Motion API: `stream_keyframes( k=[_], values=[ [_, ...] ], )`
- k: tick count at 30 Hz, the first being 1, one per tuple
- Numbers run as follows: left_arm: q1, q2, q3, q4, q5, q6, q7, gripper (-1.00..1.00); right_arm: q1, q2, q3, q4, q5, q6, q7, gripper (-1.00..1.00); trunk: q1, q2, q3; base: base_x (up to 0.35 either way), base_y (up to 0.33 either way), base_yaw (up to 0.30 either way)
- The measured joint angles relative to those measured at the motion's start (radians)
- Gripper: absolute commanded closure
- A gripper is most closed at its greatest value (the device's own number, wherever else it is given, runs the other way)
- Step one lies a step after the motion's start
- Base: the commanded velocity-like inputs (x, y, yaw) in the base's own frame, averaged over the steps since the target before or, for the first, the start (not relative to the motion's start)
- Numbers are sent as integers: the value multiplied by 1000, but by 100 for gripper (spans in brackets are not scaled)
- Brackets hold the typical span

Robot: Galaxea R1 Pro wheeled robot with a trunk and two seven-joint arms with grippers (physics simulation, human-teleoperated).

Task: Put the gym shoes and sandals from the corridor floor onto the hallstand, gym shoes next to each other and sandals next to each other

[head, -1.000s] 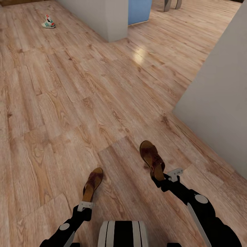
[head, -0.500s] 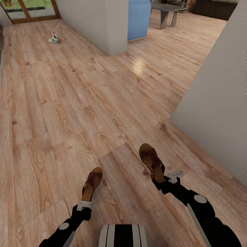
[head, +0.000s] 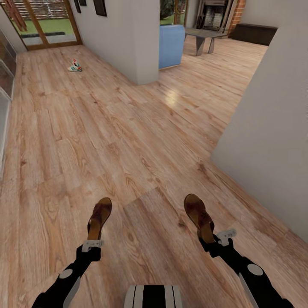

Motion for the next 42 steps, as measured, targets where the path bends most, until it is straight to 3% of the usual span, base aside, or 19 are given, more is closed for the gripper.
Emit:
stream_keyframes(
  k=[3,7,11,17,22,26,30,36,42],
  values=[
    [3,15,7,7,0,-6,-2,100,0,0,-10,48,-1,-47,0,100,-1,1,16,0,0,0],
    [40,25,12,9,2,-16,-2,100,0,1,-67,135,-2,-148,-1,100,-3,2,38,0,0,0],
    [53,25,11,12,1,-40,4,100,0,1,-102,162,-2,-172,-1,100,-5,3,60,0,0,0],
    [82,23,12,13,4,-81,11,100,1,-2,-116,176,-1,-180,0,100,-8,4,92,0,0,0],
    [90,18,13,13,7,-89,12,100,27,-4,-175,186,-1,-187,1,100,-10,5,120,0,0,0],
    [91,19,16,26,40,-91,12,100,52,-1,-218,190,-2,-242,2,100,-12,6,141,0,0,0],
    [91,19,17,33,64,-92,10,100,81,4,-229,229,0,-302,2,100,-13,7,163,0,0,0],
    [93,19,15,37,68,-92,8,100,90,7,-231,305,0,-386,3,100,-16,8,196,0,0,0],
    [126,17,17,46,70,-123,10,100,92,9,-231,350,-1,-408,3,100,-19,10,223,0,0,0]
  ],
)
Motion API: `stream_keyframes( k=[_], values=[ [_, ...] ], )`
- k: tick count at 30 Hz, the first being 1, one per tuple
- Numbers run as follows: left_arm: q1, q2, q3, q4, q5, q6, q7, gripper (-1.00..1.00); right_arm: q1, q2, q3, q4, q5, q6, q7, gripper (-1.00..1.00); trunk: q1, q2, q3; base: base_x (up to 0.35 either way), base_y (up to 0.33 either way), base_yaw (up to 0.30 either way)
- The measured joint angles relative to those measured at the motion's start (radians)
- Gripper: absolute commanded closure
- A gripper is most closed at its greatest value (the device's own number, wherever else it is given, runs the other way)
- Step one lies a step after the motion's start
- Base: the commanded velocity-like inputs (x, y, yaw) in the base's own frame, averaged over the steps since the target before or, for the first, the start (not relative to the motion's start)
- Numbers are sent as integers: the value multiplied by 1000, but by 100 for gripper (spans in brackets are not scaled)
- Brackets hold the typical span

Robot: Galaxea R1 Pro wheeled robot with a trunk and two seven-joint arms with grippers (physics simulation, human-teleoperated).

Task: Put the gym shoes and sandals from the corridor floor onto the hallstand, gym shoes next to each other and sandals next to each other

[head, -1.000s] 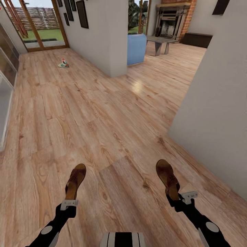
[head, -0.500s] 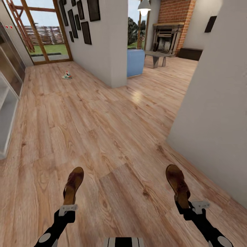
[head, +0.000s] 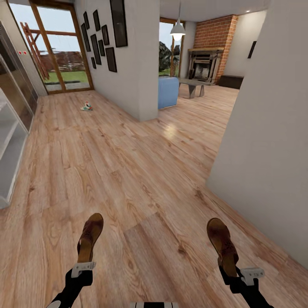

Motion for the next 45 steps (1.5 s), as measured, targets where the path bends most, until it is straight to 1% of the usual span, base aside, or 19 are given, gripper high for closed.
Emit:
stream_keyframes(
  k=[1,3,4,5,6,7,8,10,13,15,17,19,21,32,40,45],
  values=[
    [8,4,2,2,0,-29,1,100,0,0,0,4,0,-2,-1,100,0,0,4,0,0,0],
    [23,7,1,3,-1,-34,1,100,0,0,0,6,0,-2,-1,100,-1,1,12,0,0,0],
    [43,7,1,2,-1,-37,1,100,0,0,0,10,0,-3,-1,100,-2,1,15,0,0,0],
    [93,9,9,-13,4,-40,1,100,1,-4,-1,44,1,-3,-2,100,-2,1,20,0,0,0],
    [103,8,9,-1,1,-41,1,100,1,-3,-1,47,-1,-3,-2,100,-3,1,25,0,0,0],
    [104,8,11,-7,3,-41,1,100,1,-3,-1,49,-1,-3,-2,100,-3,2,31,0,0,0],
    [107,7,14,1,3,-42,2,100,2,-3,0,89,2,-4,-4,100,-4,2,36,0,0,0],
    [107,7,14,1,3,-42,2,100,1,-2,-1,103,-1,-5,-4,100,-5,2,47,0,0,0],
    [107,8,15,-2,3,-44,2,100,2,-1,0,116,-2,-6,-4,100,-6,3,63,0,0,0],
    [108,10,21,-1,5,-62,2,100,2,0,-1,122,-2,-10,-4,100,-7,4,74,0,0,0],
    [108,9,35,0,6,-79,2,100,2,0,0,126,-2,-20,-4,100,-8,4,85,0,0,0],
    [108,9,40,1,6,-84,2,100,2,0,1,130,-2,-24,-4,100,-9,6,96,0,0,0],
    [108,9,46,1,6,-89,1,100,2,0,1,139,-2,-36,-4,100,-17,19,105,0,0,0],
    [108,9,49,2,4,-92,1,100,1,0,0,159,-3,-43,-5,100,-59,96,157,0,0,0],
    [108,9,48,2,5,-92,1,100,2,0,0,176,-3,-43,-5,100,-59,97,169,0,0,10],
    [109,8,48,2,5,-93,1,100,1,1,1,178,-3,-43,-5,100,-59,97,176,-18,-18,121]
  ],
)
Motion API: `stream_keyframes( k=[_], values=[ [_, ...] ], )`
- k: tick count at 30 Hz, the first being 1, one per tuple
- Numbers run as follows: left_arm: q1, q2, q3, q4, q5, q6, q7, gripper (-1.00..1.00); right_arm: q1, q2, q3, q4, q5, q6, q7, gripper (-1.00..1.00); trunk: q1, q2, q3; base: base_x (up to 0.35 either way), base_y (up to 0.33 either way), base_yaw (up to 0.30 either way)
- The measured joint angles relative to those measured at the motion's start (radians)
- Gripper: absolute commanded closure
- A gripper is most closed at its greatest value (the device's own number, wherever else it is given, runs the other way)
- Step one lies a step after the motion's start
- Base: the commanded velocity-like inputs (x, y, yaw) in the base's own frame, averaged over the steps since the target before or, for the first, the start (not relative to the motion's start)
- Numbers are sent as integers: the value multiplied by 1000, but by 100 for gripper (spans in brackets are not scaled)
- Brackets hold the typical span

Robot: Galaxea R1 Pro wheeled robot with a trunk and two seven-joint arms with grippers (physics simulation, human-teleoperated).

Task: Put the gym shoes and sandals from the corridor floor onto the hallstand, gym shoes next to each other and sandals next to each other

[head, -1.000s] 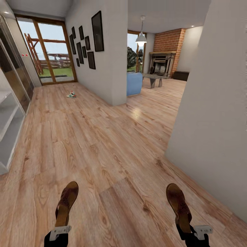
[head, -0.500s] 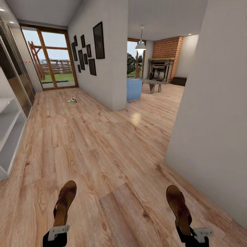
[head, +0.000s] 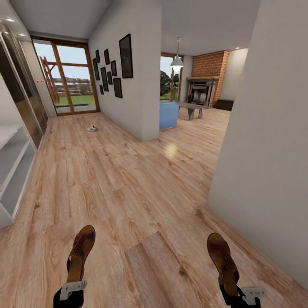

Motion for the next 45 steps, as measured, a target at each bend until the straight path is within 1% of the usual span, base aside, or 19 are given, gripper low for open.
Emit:
stream_keyframes(
  k=[10,17,24,33,40,45],
  values=[
    [4,-2,0,0,0,0,0,100,0,1,1,2,0,2,-1,100,0,0,11,-195,-170,189],
    [6,-2,0,1,0,0,0,100,0,0,1,28,2,2,1,100,0,0,12,-244,-195,34],
    [6,-2,0,1,0,0,1,100,0,1,2,29,2,2,1,100,0,0,12,-258,-189,50],
    [6,-2,1,0,0,0,1,100,-1,5,3,34,3,-19,0,100,0,0,11,-265,-182,269],
    [6,-2,1,0,0,0,1,100,0,24,3,35,3,-26,0,100,1,0,9,-277,-150,276],
    [6,-2,1,0,0,0,1,100,0,28,3,35,3,-26,0,100,1,0,7,-280,-141,277]
  ],
)
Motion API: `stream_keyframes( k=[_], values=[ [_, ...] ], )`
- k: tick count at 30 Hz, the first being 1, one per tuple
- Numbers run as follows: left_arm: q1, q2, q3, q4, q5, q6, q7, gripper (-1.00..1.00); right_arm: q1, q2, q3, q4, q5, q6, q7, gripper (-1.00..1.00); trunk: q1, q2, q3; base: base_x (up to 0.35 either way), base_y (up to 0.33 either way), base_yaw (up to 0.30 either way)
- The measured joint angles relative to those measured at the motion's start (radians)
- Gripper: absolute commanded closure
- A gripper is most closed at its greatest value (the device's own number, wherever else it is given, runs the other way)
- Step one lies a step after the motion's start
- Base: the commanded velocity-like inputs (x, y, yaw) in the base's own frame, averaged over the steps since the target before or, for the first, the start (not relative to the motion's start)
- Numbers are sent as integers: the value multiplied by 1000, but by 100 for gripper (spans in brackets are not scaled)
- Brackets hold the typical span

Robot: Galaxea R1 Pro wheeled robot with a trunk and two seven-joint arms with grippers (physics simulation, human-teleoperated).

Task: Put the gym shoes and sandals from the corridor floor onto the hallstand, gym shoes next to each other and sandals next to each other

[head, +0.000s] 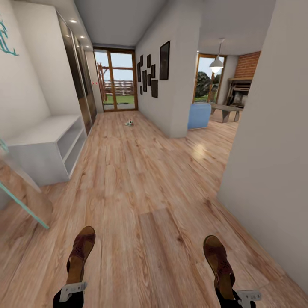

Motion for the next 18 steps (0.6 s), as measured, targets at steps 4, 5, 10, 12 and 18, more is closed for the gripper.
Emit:
stream_keyframes(
  k=[4,5,10,12,18],
  values=[
    [0,0,0,0,0,0,0,100,0,1,-1,0,0,0,0,100,0,0,-1,-280,-139,277],
    [0,0,0,0,0,0,0,100,0,1,-1,0,0,0,0,100,0,0,-2,-280,-139,276],
    [0,0,0,0,0,0,0,100,0,1,-1,0,0,0,0,100,0,0,-4,-281,-138,277],
    [0,0,0,0,0,0,0,100,0,1,-1,0,0,0,0,100,0,0,-4,-282,-136,276],
    [0,1,1,0,0,0,0,100,0,1,-2,0,0,0,0,100,0,0,-6,-282,-135,276]
  ],
)
